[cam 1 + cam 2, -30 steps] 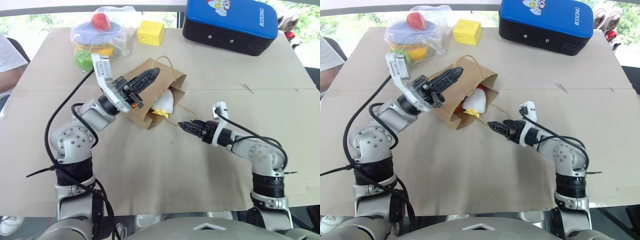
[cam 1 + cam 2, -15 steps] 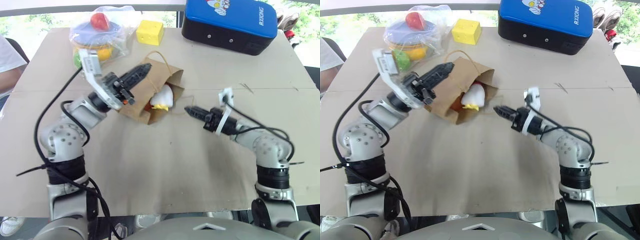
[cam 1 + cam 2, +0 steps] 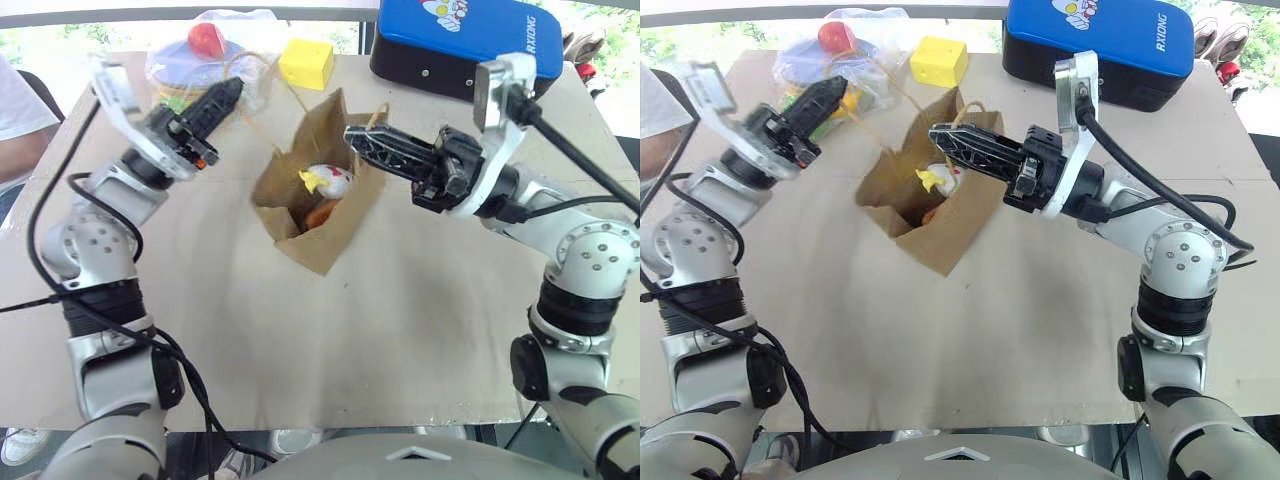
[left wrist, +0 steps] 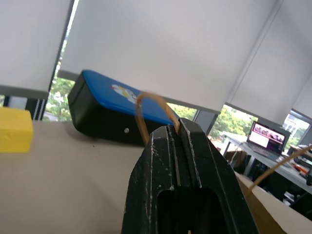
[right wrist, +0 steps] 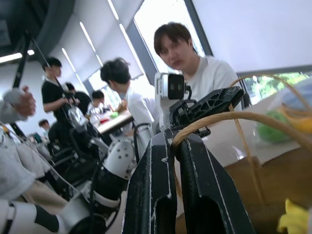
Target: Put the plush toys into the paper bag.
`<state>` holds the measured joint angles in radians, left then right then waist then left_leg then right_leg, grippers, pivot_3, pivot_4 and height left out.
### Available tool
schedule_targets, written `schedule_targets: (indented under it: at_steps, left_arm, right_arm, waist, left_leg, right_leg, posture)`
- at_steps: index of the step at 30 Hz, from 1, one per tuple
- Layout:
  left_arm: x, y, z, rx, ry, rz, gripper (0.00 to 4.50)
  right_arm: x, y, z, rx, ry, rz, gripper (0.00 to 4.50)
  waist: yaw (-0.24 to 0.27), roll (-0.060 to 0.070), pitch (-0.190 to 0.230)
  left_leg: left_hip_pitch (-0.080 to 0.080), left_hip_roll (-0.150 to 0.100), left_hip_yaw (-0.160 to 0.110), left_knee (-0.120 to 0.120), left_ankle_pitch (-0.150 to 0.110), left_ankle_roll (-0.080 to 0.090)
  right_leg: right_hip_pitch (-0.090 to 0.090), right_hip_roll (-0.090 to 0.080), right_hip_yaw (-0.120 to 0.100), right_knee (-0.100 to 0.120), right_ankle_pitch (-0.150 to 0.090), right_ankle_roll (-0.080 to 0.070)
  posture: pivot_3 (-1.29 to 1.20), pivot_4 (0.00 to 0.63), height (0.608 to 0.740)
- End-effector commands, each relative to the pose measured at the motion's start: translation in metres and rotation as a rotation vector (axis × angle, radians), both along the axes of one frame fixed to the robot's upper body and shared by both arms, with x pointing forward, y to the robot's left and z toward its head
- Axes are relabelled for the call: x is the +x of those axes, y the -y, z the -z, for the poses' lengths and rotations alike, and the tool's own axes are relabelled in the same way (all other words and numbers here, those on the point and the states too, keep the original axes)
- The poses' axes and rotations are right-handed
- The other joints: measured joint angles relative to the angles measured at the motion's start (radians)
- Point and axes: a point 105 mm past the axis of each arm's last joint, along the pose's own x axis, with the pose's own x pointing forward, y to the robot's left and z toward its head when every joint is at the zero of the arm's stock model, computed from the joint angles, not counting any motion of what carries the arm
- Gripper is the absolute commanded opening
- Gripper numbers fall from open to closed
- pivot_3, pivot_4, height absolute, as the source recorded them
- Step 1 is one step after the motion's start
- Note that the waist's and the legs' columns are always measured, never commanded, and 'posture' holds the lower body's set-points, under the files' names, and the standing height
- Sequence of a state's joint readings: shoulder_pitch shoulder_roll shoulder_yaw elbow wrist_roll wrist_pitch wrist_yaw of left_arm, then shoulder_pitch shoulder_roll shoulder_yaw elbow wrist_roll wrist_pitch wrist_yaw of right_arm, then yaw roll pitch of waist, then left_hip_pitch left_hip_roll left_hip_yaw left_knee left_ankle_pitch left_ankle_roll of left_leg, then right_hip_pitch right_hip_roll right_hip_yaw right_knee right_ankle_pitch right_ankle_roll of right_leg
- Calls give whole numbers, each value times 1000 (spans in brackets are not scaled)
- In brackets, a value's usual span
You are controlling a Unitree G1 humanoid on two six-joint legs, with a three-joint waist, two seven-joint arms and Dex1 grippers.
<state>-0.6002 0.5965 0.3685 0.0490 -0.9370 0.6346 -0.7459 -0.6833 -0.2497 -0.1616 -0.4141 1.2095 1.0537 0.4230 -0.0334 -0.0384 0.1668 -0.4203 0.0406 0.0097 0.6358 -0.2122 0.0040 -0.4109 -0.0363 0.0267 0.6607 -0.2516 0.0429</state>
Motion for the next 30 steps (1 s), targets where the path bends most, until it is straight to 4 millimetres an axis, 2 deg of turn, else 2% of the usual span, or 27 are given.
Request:
schedule_targets:
  at_steps: [1,4,9,11,12,13,14,15,17,22,26,29,30]
  left_arm:
    - [-10,7,-24,-1,103,17,0]
    - [-6,8,-17,26,79,10,0]
    - [9,-1,-10,75,53,-75,0]
    - [4,0,-9,123,95,-43,0]
    - [2,-1,-9,133,104,-31,707]
    - [-1,-2,-8,137,109,-18,792]
    - [-4,-4,-6,137,99,-5,1103]
    - [-9,-6,-2,148,86,17,1411]
    - [-18,-8,6,169,63,51,2245]
    - [-40,-11,24,187,-1,130,4470]
    - [-60,-2,43,207,-62,211,4470]
    - [-68,0,51,215,-96,237,4470]
    - [-71,2,55,229,-111,253,4500]
  right_arm:
    - [-10,9,-23,78,63,-7,77]
    - [-5,11,-12,27,45,34,77]
    - [-2,11,-9,6,43,76,77]
    - [9,13,5,-65,50,156,77]
    - [11,16,10,-74,50,165,0]
    - [10,19,12,-69,49,157,0]
    - [2,22,13,-57,54,113,531]
    - [-2,25,17,-77,64,110,642]
    - [-3,29,22,-108,77,133,1574]
    - [-19,36,13,-130,126,95,3914]
    - [-32,51,16,-254,177,95,3914]
    - [-34,63,36,-405,171,112,3914]
    - [-34,65,41,-432,164,111,3431]
  waist:
    - [-1,0,0]
    - [-4,0,0]
    - [-5,0,0]
    - [-4,0,0]
    - [-3,0,0]
    - [-3,0,0]
    - [-2,0,0]
    - [-1,0,0]
    - [-3,0,0]
    - [-5,0,0]
    - [-2,0,0]
    - [6,-1,0]
    - [9,-1,0]
  left_leg:
    - [0,0,0,0,0,0]
    - [0,0,0,0,0,0]
    - [0,0,0,0,0,0]
    - [0,0,0,0,0,0]
    - [0,0,0,0,0,0]
    - [0,0,0,0,0,0]
    - [0,0,0,0,0,0]
    - [0,0,0,0,0,0]
    - [-1,0,0,0,0,0]
    - [0,1,0,0,0,0]
    - [0,1,0,0,0,0]
    - [0,2,1,-1,0,1]
    - [-1,1,0,0,0,1]
  right_leg:
    - [0,0,0,0,0,0]
    - [0,0,0,0,0,0]
    - [0,0,0,0,0,0]
    - [0,0,0,0,0,0]
    - [0,0,0,0,0,0]
    - [0,0,0,0,0,0]
    - [0,0,0,0,0,0]
    - [0,0,0,-1,0,0]
    - [0,0,0,-1,0,0]
    - [0,0,0,0,0,0]
    - [0,0,0,-1,0,0]
    - [0,-3,0,-2,0,0]
    - [0,-2,-1,-3,0,0]
  posture:
    - [0,150,740]
    - [0,150,740]
    - [0,150,740]
    - [0,150,740]
    - [0,150,740]
    - [0,150,740]
    - [0,150,740]
    - [0,150,740]
    - [0,150,740]
    - [0,150,740]
    - [0,150,740]
    - [0,150,740]
    - [0,150,740]
